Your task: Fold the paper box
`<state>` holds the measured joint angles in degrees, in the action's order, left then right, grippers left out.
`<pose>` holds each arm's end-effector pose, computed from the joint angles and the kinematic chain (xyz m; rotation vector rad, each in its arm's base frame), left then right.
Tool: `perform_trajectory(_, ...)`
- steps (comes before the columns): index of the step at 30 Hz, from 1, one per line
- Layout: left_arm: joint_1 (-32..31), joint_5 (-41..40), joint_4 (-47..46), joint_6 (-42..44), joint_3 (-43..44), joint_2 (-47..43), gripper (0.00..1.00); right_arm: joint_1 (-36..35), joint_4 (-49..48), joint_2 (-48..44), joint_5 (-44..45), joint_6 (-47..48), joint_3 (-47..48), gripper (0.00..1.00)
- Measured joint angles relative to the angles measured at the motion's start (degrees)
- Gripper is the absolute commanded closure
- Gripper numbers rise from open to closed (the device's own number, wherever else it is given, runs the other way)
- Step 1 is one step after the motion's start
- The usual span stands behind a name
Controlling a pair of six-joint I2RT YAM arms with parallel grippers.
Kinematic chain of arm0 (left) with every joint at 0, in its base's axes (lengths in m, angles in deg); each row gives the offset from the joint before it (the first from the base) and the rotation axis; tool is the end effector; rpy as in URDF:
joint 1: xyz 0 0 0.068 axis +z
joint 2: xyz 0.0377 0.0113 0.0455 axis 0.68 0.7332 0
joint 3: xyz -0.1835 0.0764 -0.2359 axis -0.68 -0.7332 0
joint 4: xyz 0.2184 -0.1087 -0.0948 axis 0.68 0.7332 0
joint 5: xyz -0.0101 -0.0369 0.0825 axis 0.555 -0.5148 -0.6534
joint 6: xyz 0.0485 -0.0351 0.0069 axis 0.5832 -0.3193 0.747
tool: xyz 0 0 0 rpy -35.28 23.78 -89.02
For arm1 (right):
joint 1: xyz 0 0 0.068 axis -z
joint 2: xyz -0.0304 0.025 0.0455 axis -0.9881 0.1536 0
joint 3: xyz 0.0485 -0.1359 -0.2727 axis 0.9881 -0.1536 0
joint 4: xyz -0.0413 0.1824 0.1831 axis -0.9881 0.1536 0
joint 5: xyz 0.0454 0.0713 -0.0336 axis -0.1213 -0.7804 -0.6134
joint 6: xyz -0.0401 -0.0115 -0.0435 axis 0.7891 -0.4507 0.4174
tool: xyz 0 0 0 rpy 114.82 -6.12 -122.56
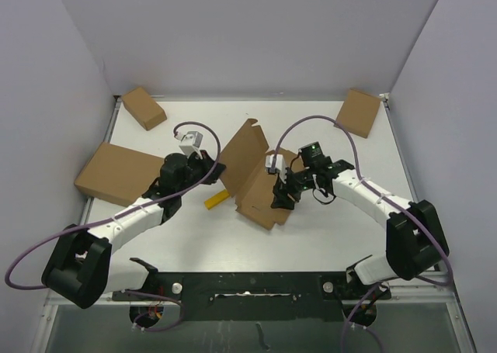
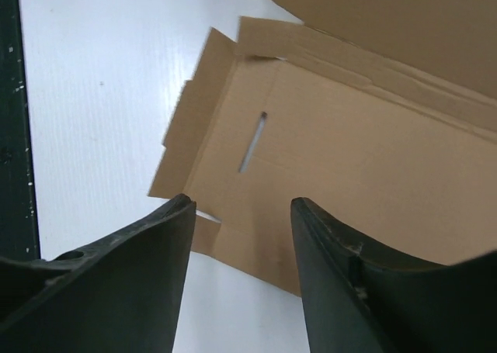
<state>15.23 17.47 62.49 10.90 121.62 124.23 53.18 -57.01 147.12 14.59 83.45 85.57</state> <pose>0.2390 -0.1321 0.2627 0.0447 1.9307 -0.8332 0.2335 0.1588 0.2568 -1.4731 1.8905 0.9093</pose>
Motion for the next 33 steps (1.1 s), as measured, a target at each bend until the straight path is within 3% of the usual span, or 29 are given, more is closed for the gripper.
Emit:
perform_trajectory(5, 0.5, 2.6, -0.3, 1.9, 0.5, 0.0, 1.0, 6.4, -1.5, 0.3, -0.8, -3.2, 0.0, 0.45)
perform_trajectory(11, 7.6, 16.9, -3.1, 4.9, 3.9, 0.0, 1.0, 19.5, -2.8, -4.0, -2.8, -6.1, 0.0, 0.32)
perform_trajectory(15, 10.5, 25.7, -5.0, 7.7, 7.3, 0.2, 1.0, 29.1, -4.7, -5.3, -5.7, -8.3, 0.0, 0.31)
perform_trajectory(20, 12.2, 32.4, -6.3, 9.2, 11.1, 0.6, 1.0, 34.7, -6.3, -5.5, -12.3, -12.6, -0.7, 0.33)
perform_trajectory(28, 13.7, 35.5, -15.0, 1.2, 10.8, 2.5, 1.0, 34.9, -16.0, -6.2, -22.4, -22.9, -6.9, 0.32)
perform_trajectory(33, 13.2, 34.5, -19.3, -8.9, 10.6, 5.0, 1.0, 30.8, -38.8, -6.2, -27.7, -43.7, -12.0, 0.32)
